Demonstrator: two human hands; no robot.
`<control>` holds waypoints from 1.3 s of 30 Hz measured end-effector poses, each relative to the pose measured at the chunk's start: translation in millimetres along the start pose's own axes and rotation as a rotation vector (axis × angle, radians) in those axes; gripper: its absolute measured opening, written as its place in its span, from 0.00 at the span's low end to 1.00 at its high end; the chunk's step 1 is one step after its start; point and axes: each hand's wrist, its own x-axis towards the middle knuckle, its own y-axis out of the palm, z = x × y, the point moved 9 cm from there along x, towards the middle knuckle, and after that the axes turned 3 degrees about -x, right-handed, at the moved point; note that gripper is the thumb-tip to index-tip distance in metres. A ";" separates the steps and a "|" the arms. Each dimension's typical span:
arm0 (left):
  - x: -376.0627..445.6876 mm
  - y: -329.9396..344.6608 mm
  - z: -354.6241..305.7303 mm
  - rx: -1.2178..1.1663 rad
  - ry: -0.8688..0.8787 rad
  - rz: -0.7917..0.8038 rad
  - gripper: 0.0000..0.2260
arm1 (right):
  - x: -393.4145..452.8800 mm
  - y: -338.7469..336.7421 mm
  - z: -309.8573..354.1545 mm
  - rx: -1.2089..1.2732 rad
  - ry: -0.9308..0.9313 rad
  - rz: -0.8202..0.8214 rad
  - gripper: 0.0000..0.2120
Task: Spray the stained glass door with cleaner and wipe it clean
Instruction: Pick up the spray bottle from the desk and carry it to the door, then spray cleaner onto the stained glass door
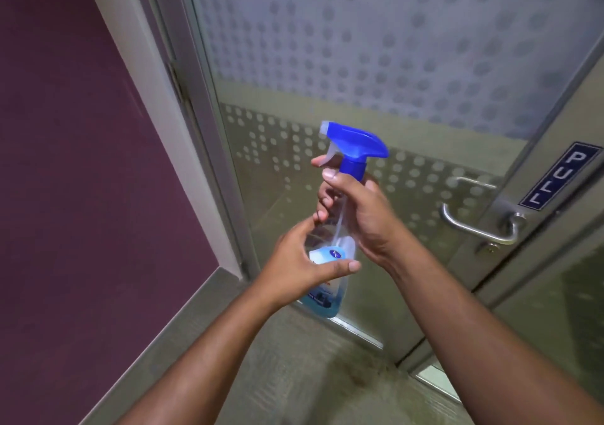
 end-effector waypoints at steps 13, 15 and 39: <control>160.1 -56.1 -32.1 -0.094 0.298 0.379 0.29 | 106.2 15.6 70.3 -0.273 -0.323 -0.311 0.12; 183.0 -73.5 -51.4 -0.085 0.366 0.429 0.30 | 123.2 28.4 91.4 -0.341 -0.374 -0.373 0.13; 271.5 -219.4 -299.3 0.279 1.119 0.351 0.37 | 186.3 161.9 313.4 -0.844 -0.914 -0.818 0.03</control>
